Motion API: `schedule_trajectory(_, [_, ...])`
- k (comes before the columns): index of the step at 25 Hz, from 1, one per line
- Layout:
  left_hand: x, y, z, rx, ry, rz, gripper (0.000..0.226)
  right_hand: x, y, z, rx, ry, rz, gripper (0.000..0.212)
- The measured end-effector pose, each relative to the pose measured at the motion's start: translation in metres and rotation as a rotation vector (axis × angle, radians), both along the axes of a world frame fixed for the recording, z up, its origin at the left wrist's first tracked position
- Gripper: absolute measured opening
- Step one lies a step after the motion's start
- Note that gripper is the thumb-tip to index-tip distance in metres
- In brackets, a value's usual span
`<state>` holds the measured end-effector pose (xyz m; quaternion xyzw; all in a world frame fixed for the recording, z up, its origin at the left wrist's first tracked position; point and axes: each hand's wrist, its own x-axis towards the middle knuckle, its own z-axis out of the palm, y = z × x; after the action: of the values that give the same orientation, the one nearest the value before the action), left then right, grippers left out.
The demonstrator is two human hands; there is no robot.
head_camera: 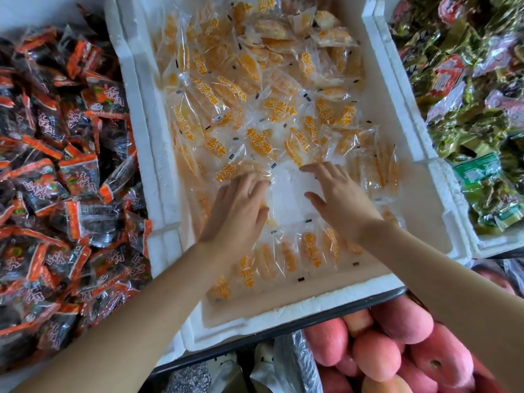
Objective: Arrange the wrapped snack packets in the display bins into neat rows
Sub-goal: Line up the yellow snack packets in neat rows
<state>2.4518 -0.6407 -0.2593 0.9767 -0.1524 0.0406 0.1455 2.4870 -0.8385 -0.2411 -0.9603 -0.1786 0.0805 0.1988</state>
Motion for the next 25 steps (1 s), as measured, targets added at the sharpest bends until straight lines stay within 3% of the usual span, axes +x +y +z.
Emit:
schedule_trajectory(7, [0.060, 0.001, 0.005, 0.164, 0.038, 0.014, 0.031, 0.051, 0.031, -0.010, 0.082, -0.066, -0.317, 0.045])
schedule_trajectory(10, [0.063, 0.001, 0.007, 0.279, 0.044, -0.013, 0.039, 0.060, 0.036, -0.012, 0.062, -0.010, -0.273, 0.035])
schedule_trajectory(13, [0.068, 0.002, 0.011, 0.441, 0.051, -0.008, 0.047, 0.058, 0.029, -0.001, 0.197, -0.017, -0.326, 0.030])
schedule_trajectory(16, [0.072, 0.002, 0.015, 0.504, 0.028, -0.021, 0.031, 0.037, 0.015, 0.007, 0.350, 0.038, -0.414, 0.023])
schedule_trajectory(20, [0.072, 0.009, 0.026, 0.322, -0.158, -0.024, 0.031, 0.002, 0.007, -0.009, 0.371, 0.217, -0.456, 0.010])
schedule_trajectory(22, [0.068, 0.016, 0.029, 0.117, -0.257, -0.050, 0.029, -0.006, 0.009, -0.020, 0.287, 0.274, -0.449, 0.009])
schedule_trajectory(25, [0.054, 0.008, 0.040, -0.325, -0.042, 0.028, 0.025, -0.013, 0.017, -0.030, 0.161, 0.358, -0.347, 0.007])
